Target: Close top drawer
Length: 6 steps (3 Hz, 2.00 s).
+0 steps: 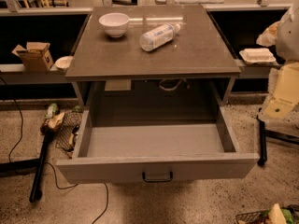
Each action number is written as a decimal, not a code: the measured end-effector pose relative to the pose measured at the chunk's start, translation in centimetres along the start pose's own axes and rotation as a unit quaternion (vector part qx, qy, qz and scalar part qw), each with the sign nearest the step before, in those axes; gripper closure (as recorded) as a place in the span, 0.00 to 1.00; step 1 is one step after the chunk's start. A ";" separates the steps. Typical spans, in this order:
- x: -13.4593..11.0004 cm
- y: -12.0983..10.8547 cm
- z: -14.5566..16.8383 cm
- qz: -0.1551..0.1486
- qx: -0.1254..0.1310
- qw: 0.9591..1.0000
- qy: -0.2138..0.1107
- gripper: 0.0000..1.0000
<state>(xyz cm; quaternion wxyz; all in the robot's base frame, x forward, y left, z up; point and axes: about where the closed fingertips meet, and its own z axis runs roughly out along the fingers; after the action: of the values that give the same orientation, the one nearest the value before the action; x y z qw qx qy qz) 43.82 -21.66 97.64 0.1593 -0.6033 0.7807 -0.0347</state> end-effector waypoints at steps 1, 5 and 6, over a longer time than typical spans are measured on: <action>0.0 0.0 0.2 0.000 0.000 1.000 0.001 0.00; 4.1 6.5 17.6 -0.030 -0.067 0.997 -0.003 0.00; 5.4 9.3 21.0 -0.035 -0.092 0.995 -0.027 0.02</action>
Offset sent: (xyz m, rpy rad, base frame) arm 0.0004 -0.0017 -0.0788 -0.1187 0.0251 -0.0164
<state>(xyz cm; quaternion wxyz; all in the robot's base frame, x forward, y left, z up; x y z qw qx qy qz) 40.05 -21.44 74.36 0.1229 -0.6427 0.7546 0.0484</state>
